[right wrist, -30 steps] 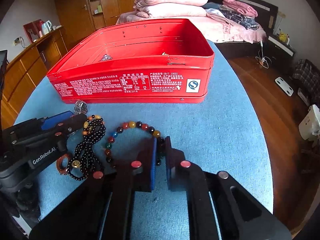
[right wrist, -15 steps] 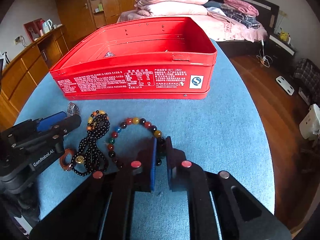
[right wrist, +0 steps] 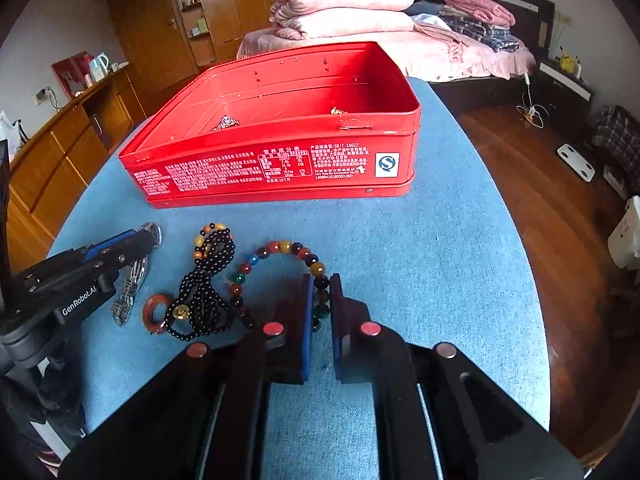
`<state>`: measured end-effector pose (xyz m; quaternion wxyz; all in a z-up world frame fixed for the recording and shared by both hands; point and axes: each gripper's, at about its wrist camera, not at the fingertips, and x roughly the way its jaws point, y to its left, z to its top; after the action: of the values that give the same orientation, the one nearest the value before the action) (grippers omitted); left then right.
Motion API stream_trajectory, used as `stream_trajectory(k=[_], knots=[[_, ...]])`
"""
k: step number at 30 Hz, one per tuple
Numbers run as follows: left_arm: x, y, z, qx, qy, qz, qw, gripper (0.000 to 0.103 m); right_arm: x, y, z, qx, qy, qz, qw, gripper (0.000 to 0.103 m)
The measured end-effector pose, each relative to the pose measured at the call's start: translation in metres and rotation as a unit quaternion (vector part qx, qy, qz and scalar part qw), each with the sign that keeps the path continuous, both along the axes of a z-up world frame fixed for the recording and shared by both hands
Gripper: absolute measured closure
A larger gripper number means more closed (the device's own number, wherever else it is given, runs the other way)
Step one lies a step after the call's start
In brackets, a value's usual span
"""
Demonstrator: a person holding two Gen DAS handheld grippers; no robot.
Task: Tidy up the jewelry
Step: 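Carry the watch with the left tool while the right tool carries the bracelet over the tin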
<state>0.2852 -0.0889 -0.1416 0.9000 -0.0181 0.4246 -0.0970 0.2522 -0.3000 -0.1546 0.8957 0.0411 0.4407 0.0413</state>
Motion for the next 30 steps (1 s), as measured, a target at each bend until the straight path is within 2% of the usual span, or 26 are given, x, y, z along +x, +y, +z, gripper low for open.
stream_trajectory(k=[9, 24, 30], knots=[[-0.008, 0.010, 0.015, -0.016, -0.012, 0.004, 0.9998, 0.086, -0.011, -0.004, 0.029, 0.006, -0.030, 0.004, 1.000, 0.096], [-0.007, 0.015, 0.044, -0.022, -0.040, 0.007, 0.9989, 0.086, -0.006, 0.000, 0.048, 0.004, -0.047, 0.013, 0.999, 0.096], [-0.006, 0.017, 0.059, -0.038, -0.054, 0.007, 0.9978, 0.086, -0.002, 0.004, 0.064, 0.000, -0.066, 0.019, 0.998, 0.096]])
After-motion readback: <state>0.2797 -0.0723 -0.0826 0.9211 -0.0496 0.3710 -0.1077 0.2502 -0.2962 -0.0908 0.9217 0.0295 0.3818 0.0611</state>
